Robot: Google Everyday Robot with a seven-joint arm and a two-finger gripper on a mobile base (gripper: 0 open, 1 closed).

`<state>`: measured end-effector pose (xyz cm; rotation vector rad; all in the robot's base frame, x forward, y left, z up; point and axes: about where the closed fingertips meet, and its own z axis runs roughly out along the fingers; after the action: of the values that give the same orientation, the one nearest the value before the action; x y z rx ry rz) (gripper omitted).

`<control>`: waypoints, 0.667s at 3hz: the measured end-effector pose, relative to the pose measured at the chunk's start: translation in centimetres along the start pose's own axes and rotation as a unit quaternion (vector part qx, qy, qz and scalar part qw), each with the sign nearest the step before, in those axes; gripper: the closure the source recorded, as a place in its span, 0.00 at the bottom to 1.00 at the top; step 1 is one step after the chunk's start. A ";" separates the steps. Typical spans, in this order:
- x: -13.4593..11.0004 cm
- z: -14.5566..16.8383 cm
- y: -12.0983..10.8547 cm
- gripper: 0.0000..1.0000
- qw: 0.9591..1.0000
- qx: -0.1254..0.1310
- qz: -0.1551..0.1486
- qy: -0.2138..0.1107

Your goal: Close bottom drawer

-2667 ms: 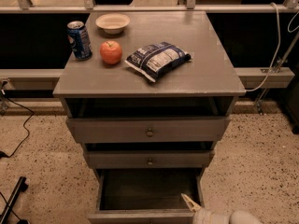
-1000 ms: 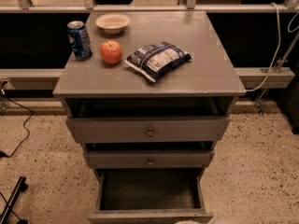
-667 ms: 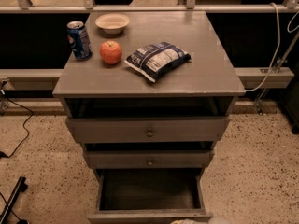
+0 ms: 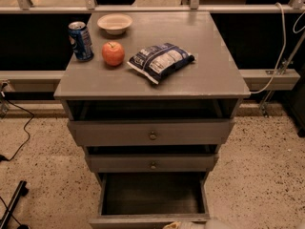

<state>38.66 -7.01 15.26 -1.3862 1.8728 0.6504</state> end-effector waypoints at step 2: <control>-1.1 2.8 -3.1 0.81 1.000 0.027 0.006 -0.001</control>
Offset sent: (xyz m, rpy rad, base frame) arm 0.0667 0.0253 -0.0091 -0.0113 -0.0479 -0.0806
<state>42.51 -5.15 14.44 -1.3401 1.8855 0.6028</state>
